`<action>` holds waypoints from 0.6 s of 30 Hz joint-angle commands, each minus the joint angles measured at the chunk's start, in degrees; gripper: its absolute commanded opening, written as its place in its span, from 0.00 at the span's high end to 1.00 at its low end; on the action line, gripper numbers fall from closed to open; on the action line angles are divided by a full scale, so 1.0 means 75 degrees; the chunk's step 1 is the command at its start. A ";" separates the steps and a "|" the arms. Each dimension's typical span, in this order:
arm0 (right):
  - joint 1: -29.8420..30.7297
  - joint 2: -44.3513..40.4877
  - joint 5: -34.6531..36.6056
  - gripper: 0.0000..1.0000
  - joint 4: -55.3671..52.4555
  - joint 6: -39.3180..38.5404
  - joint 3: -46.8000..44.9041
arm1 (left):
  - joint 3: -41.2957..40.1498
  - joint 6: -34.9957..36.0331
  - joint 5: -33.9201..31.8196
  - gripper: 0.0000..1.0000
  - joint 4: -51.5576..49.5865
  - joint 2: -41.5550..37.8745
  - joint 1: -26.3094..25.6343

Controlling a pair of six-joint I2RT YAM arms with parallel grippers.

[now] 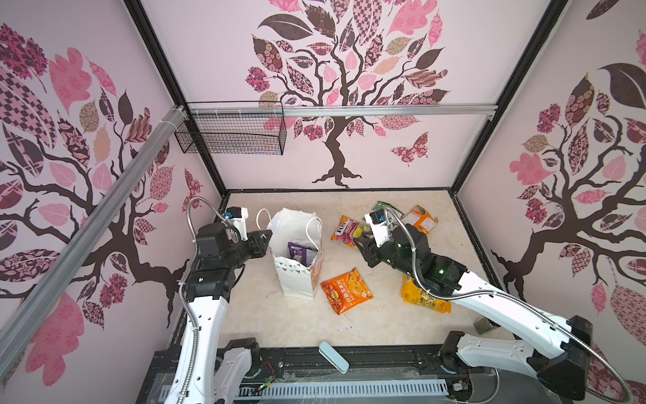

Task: Place the snacks into the paper bag
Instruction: Pick up the snack at the center of the table.

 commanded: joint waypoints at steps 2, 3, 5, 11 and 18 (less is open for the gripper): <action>-0.0481 -0.0043 -0.0394 0.56 -0.0501 0.0471 -0.0177 | -0.0150 0.0089 -0.0030 0.80 0.0063 -0.0048 0.0032; -0.0583 -0.0012 -0.0553 0.55 -0.0531 0.0528 -0.0236 | -0.0150 0.0103 -0.0025 0.80 0.0071 -0.0052 0.0029; -0.0705 0.0043 -0.0768 0.52 -0.0518 0.0653 -0.0442 | -0.0133 0.0103 -0.0036 0.80 0.0062 -0.0050 0.0034; -0.0724 0.0366 -0.0930 0.48 -0.0613 0.0863 -0.0782 | -0.0139 0.0103 -0.0058 0.80 0.0050 -0.0017 0.0039; -0.0734 0.1051 -0.1132 0.43 -0.0883 0.0737 -0.0929 | -0.0139 0.0101 -0.0042 0.80 0.0063 -0.0002 0.0035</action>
